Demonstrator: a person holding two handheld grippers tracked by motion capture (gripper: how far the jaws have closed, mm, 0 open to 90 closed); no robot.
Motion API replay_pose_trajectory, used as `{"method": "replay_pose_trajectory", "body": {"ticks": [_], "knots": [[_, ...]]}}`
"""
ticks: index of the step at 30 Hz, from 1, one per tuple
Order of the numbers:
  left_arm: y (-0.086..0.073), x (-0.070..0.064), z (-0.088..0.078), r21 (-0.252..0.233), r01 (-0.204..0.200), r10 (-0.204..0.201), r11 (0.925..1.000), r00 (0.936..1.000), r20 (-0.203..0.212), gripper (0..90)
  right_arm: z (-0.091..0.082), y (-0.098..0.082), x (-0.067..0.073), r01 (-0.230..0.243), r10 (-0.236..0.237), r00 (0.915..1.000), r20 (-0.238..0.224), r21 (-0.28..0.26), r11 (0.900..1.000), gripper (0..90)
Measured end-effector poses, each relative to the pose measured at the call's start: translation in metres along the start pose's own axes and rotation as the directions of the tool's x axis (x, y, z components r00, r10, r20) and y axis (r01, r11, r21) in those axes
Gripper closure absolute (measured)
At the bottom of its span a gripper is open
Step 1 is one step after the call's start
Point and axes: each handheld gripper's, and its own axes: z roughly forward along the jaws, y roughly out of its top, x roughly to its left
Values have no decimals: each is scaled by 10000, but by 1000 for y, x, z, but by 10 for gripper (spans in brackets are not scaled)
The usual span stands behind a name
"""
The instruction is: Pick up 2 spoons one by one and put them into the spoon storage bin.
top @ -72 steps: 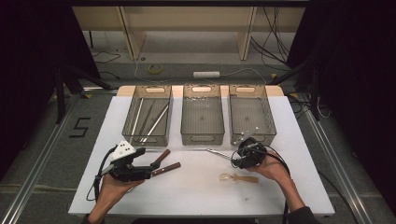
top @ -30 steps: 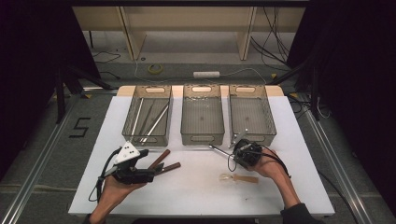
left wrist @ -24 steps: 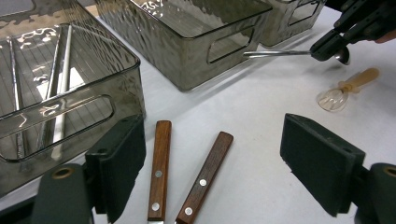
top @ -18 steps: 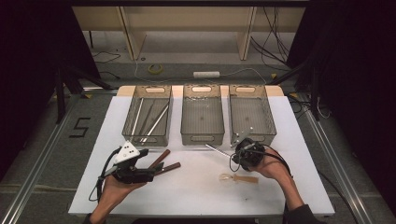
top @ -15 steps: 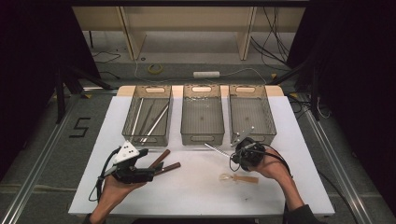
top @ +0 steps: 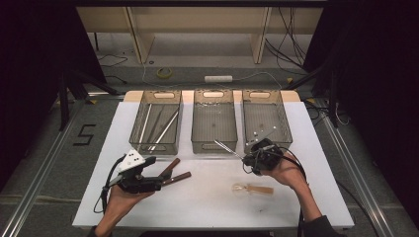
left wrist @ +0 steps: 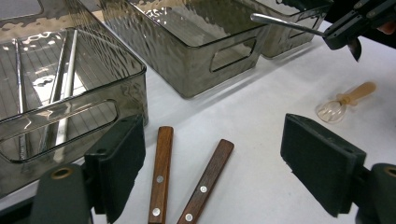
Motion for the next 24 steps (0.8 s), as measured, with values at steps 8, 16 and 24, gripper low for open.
{"method": "replay_pose_trajectory", "body": {"ticks": [8,16,24], "knots": [[0,1,-1,-58,102,-102,9999,9999,2,213,-2,22,-2,-139,134,9999,-72,-706,9974,873],[0,2,-2,-180,136,-138,9997,9999,-70,213,0,49,-10,-431,439,9990,54,-1044,9936,873],[0,3,-4,-305,266,-267,9992,9996,-47,212,0,69,-20,-710,760,9966,326,-1326,9886,874]]}}
